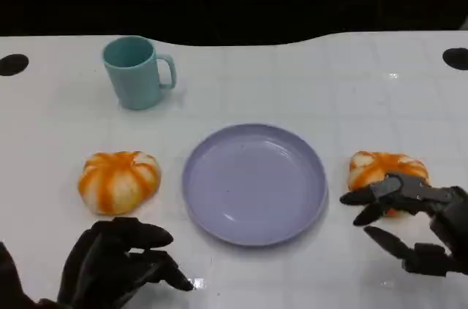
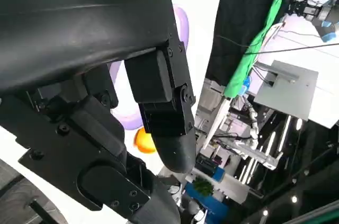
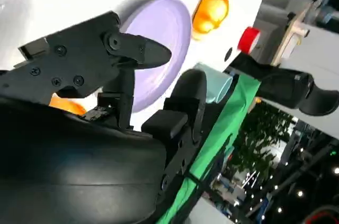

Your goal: Grasp the bread from the table and place it into the plate.

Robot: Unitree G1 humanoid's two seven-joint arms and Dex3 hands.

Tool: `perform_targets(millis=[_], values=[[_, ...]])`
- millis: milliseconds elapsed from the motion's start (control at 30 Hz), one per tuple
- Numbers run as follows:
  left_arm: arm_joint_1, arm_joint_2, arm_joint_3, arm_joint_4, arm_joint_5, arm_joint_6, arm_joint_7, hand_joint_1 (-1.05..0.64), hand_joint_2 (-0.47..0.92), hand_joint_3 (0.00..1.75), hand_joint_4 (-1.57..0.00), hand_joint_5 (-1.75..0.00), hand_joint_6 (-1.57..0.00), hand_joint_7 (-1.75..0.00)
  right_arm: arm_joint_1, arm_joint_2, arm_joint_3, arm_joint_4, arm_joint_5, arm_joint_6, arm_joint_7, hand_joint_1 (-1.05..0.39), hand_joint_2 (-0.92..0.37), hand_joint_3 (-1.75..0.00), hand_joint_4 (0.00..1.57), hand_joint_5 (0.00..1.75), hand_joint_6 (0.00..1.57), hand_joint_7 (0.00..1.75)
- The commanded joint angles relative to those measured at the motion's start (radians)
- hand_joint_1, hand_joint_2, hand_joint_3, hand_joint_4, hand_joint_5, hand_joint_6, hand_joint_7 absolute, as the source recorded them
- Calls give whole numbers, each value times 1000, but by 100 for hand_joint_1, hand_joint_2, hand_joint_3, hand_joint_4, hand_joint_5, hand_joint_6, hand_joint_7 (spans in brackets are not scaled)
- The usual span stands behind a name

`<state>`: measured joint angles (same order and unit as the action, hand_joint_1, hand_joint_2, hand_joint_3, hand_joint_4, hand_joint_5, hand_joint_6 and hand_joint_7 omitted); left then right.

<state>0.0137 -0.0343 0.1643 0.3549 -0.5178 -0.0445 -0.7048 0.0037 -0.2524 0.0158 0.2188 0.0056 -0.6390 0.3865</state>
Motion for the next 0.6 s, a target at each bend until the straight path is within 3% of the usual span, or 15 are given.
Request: perform_targets(millis=[33, 267, 600], values=[[1, 18, 8, 1, 0, -1, -8, -92, 61, 0, -157, -46, -157, 0, -20, -37, -18, -3, -68, -52, -46, -35, -92, -18, 40, 65, 51, 30], [1, 18, 7, 8, 6, -11, -10, -94, 61, 0, -157, -47, -157, 0, -63, -107, -33, 39, -271, -139, -164, -41, -92, -5, 26, 51, 44, 10], [0, 17, 6, 5, 7, -4, 0, -95, 60, 0, -157, -49, -157, -2, -87, -209, -23, -19, -538, -56, -309, -47, -86, 0, 9, 35, 32, 0]])
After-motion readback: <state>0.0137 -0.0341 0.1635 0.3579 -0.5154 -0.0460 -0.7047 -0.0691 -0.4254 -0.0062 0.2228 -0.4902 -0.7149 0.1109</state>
